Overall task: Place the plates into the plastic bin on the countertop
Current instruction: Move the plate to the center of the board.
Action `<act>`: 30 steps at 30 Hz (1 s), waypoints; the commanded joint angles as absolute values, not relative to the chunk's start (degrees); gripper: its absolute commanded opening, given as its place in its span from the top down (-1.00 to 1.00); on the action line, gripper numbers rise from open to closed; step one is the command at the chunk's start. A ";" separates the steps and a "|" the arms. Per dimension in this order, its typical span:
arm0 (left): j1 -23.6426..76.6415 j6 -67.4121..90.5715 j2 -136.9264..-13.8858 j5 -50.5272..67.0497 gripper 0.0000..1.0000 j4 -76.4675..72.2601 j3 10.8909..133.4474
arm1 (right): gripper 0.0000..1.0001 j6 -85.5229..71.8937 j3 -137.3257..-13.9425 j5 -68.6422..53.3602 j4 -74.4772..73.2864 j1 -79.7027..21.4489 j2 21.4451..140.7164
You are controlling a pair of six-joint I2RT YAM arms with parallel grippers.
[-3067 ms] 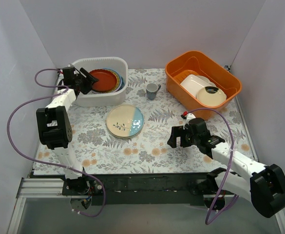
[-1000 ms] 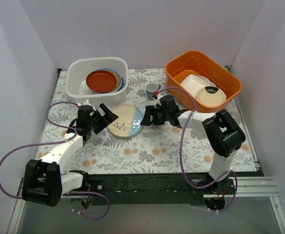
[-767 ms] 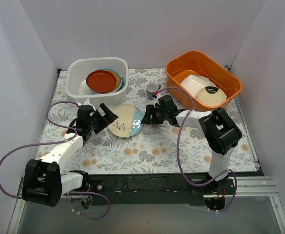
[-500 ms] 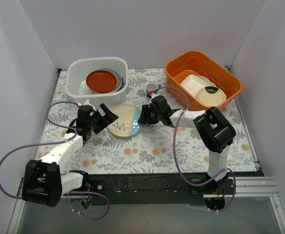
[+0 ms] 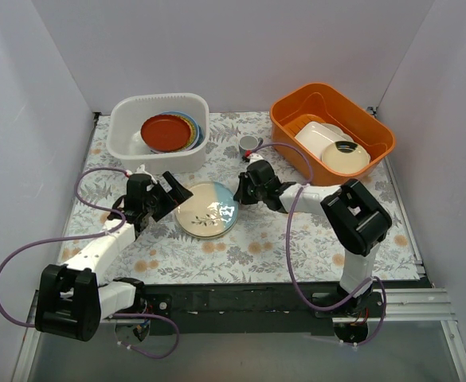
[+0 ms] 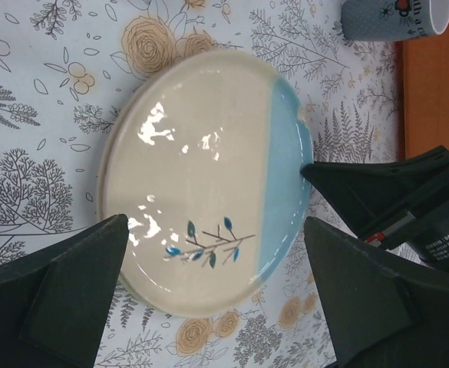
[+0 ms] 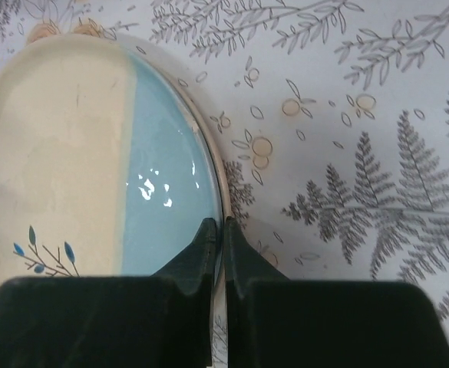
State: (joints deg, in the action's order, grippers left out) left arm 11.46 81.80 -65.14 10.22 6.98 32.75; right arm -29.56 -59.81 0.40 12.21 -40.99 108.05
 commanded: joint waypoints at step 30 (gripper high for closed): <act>16.96 82.18 -69.69 20.92 -0.68 -11.60 22.33 | 0.97 -23.29 -49.39 5.89 -2.46 -40.43 88.24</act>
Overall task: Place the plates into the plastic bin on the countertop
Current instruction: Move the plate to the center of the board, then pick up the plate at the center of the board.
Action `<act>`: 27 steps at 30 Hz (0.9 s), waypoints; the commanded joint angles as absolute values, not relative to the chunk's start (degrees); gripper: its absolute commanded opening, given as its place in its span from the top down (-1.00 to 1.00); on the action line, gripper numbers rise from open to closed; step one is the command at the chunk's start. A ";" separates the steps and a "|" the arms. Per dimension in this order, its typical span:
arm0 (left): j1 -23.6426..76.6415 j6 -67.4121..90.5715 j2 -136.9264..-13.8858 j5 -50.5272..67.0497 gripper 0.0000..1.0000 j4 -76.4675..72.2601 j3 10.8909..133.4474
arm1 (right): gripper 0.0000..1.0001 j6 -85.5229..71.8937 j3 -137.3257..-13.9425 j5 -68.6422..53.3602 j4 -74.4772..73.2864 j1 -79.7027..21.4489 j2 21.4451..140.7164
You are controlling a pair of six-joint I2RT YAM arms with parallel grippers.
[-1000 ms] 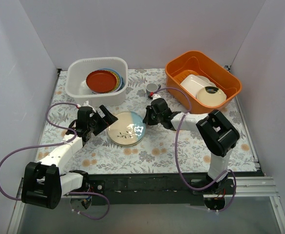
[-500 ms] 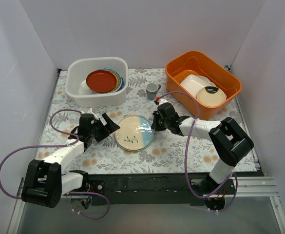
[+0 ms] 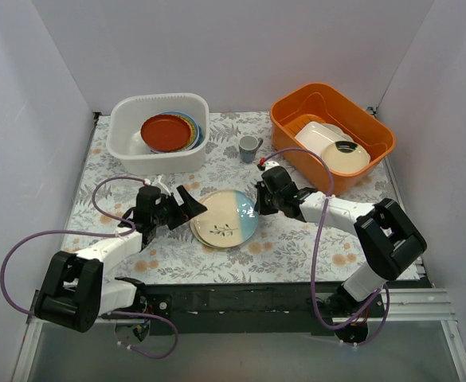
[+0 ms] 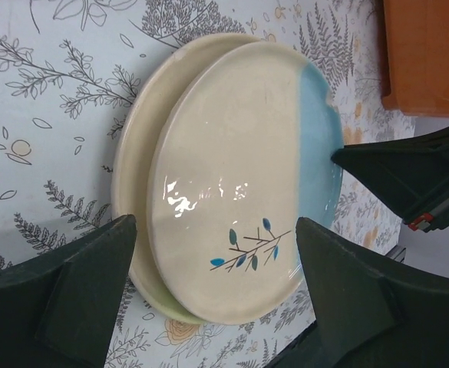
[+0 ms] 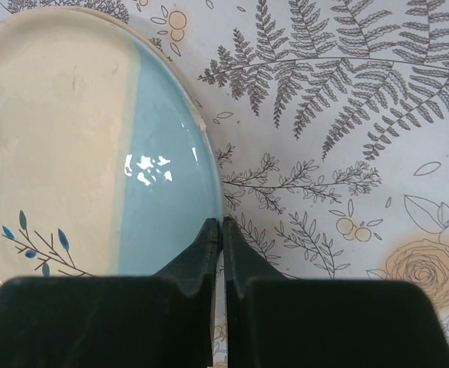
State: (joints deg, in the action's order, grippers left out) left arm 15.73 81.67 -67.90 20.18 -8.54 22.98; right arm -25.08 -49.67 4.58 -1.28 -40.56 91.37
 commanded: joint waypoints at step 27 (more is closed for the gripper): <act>22.59 85.87 -85.34 23.90 -0.47 -27.24 18.90 | 0.97 -23.47 -42.10 3.61 3.60 -38.67 92.37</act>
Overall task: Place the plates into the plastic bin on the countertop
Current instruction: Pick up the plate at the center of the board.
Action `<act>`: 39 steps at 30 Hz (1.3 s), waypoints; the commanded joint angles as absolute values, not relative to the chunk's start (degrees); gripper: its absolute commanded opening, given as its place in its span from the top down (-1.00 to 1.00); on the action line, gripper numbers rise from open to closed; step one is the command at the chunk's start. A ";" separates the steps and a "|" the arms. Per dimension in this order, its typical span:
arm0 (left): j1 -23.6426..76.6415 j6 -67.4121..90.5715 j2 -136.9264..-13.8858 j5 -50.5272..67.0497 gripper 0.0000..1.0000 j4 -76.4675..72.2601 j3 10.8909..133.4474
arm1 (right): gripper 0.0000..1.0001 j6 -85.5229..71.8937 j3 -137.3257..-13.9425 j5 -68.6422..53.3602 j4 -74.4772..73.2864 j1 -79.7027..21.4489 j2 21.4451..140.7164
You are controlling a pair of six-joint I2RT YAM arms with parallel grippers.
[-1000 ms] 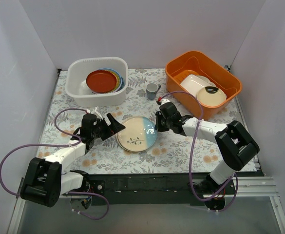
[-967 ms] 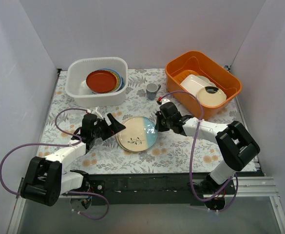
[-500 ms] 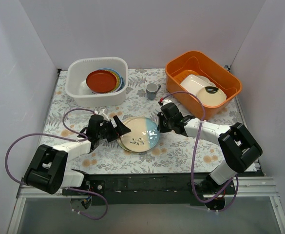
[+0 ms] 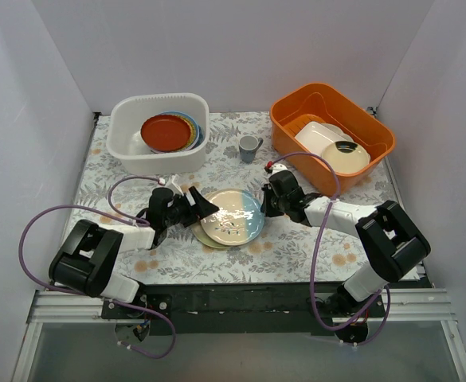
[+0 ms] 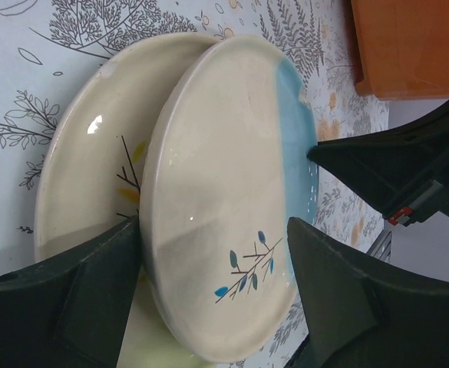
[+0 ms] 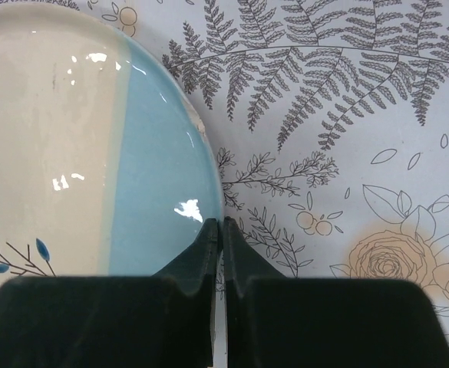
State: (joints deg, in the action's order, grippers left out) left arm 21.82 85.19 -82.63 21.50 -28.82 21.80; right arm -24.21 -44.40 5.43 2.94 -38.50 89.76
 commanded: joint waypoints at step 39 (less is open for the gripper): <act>22.68 86.66 -80.78 25.66 1.00 -30.58 18.28 | 0.92 -22.68 -40.87 -1.58 5.10 -38.67 89.83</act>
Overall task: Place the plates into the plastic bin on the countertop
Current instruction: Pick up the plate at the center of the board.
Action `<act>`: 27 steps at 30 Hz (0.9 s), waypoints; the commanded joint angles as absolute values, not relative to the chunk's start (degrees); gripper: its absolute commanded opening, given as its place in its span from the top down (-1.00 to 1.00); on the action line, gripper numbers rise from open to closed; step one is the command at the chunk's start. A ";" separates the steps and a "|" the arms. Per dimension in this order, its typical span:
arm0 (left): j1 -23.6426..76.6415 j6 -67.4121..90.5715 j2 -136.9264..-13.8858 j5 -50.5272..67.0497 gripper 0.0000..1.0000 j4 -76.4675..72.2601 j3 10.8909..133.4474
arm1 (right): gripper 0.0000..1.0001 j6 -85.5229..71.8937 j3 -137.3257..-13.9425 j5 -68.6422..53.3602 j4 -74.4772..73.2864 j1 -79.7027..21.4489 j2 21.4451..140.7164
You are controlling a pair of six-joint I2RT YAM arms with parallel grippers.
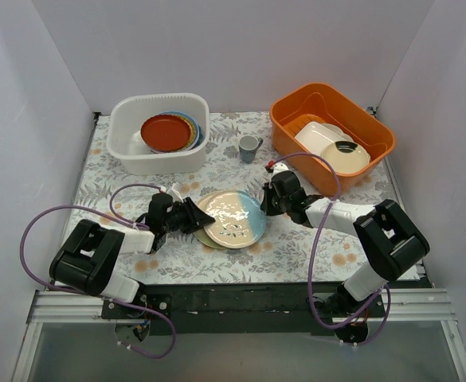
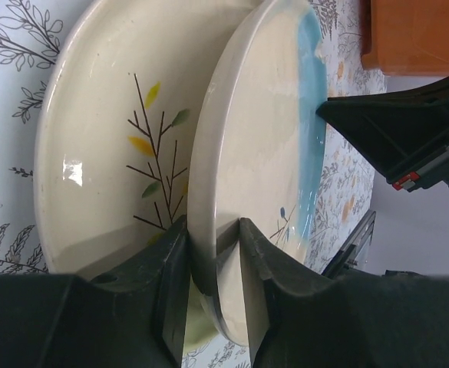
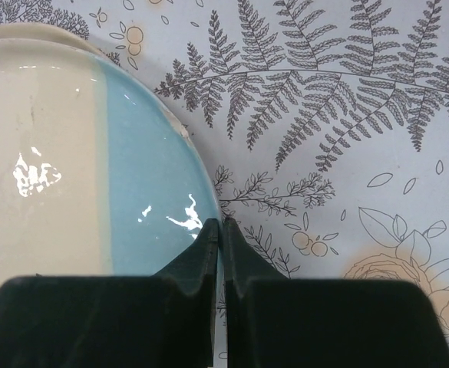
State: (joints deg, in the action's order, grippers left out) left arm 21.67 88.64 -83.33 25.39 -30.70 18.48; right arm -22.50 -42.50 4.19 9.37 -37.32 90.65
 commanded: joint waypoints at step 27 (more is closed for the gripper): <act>22.68 88.68 -73.31 27.16 1.00 -25.14 21.62 | -0.48 -22.59 -38.32 3.69 1.93 -38.50 76.47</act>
State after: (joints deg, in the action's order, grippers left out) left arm 22.68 88.58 -75.66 26.20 -24.23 19.55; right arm -22.52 -38.65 2.17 2.33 -38.37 79.29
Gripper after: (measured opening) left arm 0.204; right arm 0.725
